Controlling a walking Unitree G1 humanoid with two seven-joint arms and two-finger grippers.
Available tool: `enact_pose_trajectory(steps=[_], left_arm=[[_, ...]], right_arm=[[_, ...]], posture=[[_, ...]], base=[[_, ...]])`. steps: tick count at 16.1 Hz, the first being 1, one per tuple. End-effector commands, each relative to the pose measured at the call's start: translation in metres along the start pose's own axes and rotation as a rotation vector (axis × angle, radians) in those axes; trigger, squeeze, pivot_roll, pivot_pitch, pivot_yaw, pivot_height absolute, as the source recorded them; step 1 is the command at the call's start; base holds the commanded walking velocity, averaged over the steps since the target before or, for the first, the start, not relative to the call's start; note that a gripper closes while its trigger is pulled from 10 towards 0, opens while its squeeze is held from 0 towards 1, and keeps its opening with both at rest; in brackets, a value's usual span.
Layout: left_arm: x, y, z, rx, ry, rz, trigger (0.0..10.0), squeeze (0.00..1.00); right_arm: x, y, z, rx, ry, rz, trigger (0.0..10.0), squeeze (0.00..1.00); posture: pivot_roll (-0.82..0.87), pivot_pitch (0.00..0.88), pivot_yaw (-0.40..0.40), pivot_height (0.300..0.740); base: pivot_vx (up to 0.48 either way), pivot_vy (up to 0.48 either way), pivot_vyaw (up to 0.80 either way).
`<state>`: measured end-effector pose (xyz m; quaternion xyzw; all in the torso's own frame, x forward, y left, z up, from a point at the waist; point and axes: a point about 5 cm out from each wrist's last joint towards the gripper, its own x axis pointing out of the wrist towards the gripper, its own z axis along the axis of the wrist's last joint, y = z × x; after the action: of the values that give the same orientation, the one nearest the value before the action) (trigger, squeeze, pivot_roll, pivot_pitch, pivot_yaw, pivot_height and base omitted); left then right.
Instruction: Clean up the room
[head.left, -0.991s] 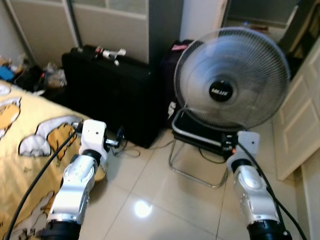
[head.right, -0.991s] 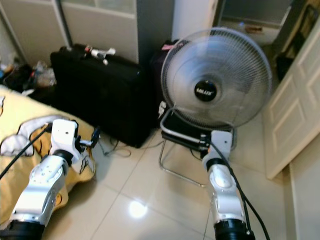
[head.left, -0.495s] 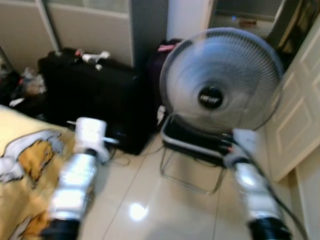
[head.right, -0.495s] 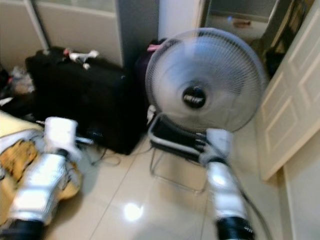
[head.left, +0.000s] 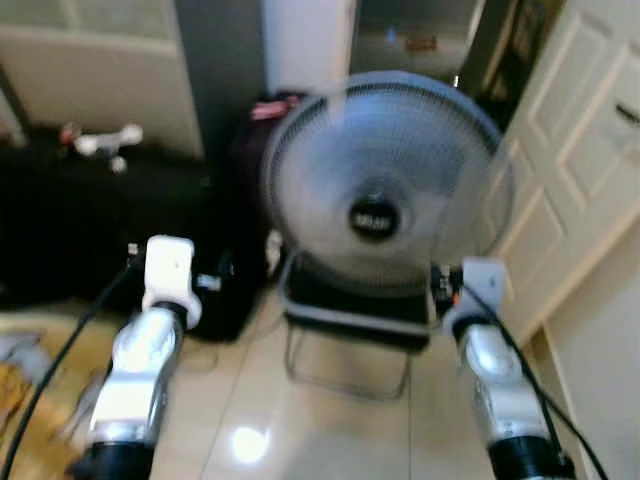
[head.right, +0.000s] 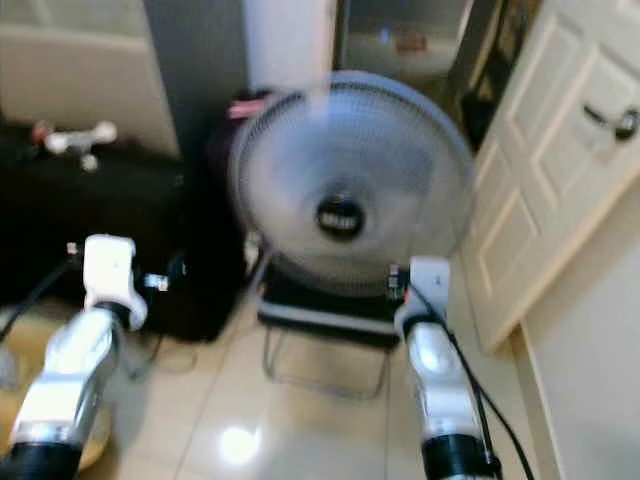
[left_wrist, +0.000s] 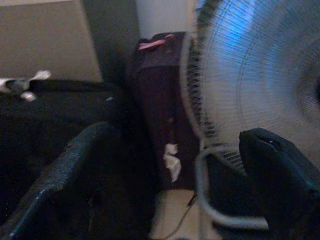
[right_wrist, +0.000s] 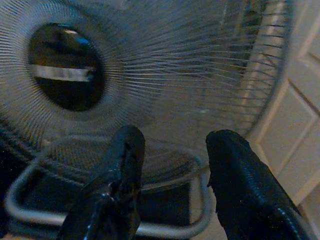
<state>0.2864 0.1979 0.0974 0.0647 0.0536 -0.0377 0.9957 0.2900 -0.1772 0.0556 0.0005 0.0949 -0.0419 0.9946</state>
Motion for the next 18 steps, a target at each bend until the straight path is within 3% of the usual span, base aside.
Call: enact_pose_trajectory(steps=[1, 5, 9, 18], left_arm=[[0.001, -0.005, 0.002, 0.003, -0.003, -0.018, 10.0, 0.18], [0.001, -0.005, 0.0, 0.003, -0.002, -0.025, 10.0, 0.18], [-0.002, -0.004, -0.003, 0.034, 0.007, -0.04, 10.0, 0.16], [-0.002, -0.004, -0.003, 0.034, 0.007, -0.04, 10.0, 0.16]], right_arm=[[0.0, -0.008, 0.001, -0.004, -0.006, -0.028, 10.0, 0.0], [0.0, -0.006, -0.001, 0.013, 0.004, -0.019, 10.0, 0.0], [0.0, 0.002, -0.002, 0.032, 0.013, 0.037, 10.0, 0.0], [0.0, 0.002, -0.002, 0.032, 0.013, 0.037, 10.0, 0.0]], posture=[[-0.02, 0.0, -0.014, 0.74], [-0.02, 0.0, -0.014, 0.74], [-0.01, 0.0, -0.016, 0.74], [-0.01, 0.0, -0.016, 0.74]], base=[[0.364, 0.0, 0.0], [0.364, 0.0, -0.8], [0.086, 0.0, 0.0], [0.0, 0.0, 0.0]])
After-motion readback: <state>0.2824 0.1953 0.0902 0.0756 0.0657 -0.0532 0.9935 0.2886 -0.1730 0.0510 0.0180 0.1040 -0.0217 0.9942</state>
